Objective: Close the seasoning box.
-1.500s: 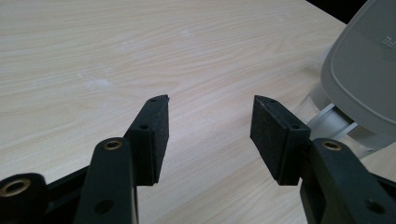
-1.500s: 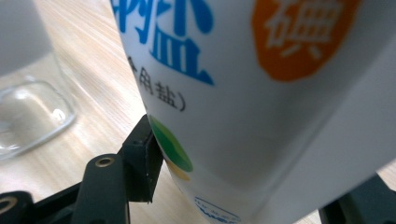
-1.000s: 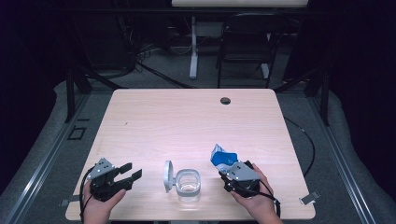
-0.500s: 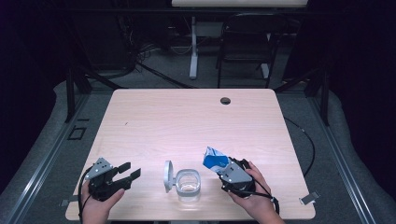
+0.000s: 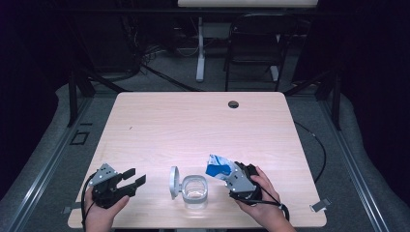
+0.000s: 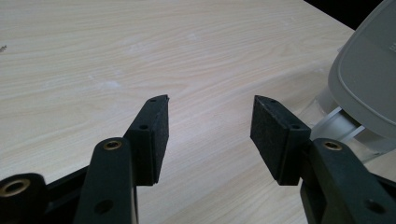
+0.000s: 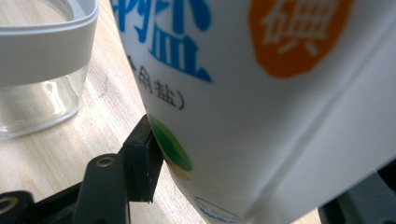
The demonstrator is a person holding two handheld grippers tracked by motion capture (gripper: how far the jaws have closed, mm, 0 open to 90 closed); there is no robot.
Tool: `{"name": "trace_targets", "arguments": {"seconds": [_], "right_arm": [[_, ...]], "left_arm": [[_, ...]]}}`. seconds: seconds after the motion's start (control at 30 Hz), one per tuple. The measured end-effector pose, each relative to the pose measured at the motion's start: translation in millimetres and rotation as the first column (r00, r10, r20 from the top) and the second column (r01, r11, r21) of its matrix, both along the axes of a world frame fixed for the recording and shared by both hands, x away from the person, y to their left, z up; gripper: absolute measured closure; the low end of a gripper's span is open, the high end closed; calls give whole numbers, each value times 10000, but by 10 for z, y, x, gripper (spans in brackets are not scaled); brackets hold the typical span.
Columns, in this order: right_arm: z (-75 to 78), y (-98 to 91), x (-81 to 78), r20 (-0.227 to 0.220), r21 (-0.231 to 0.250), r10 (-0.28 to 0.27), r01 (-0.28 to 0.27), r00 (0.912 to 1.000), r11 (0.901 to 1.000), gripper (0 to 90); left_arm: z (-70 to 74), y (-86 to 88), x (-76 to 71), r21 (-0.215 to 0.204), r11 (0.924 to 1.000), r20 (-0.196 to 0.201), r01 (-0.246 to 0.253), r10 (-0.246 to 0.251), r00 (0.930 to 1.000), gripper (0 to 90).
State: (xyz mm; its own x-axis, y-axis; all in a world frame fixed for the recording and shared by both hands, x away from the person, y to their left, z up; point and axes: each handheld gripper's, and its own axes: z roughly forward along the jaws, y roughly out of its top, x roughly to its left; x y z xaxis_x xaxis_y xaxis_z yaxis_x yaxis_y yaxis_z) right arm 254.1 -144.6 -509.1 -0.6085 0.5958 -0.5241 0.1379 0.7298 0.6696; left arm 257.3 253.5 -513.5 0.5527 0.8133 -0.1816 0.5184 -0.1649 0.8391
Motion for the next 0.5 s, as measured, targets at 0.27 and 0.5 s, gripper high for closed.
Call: {"name": "trace_targets", "arguments": {"seconds": [0.27,0.5], "right_arm": [[-33,45,-33,185,-425,239,-231,9995,9988,398],[-94,87,-45,283,-680,373,-353,9989,9971,399]], "left_arm": [[5,12,1,-32,10000,8,-53,53,10000,475],[6,32,2,-76,9999,-11,-113,113,9999,475]]}}
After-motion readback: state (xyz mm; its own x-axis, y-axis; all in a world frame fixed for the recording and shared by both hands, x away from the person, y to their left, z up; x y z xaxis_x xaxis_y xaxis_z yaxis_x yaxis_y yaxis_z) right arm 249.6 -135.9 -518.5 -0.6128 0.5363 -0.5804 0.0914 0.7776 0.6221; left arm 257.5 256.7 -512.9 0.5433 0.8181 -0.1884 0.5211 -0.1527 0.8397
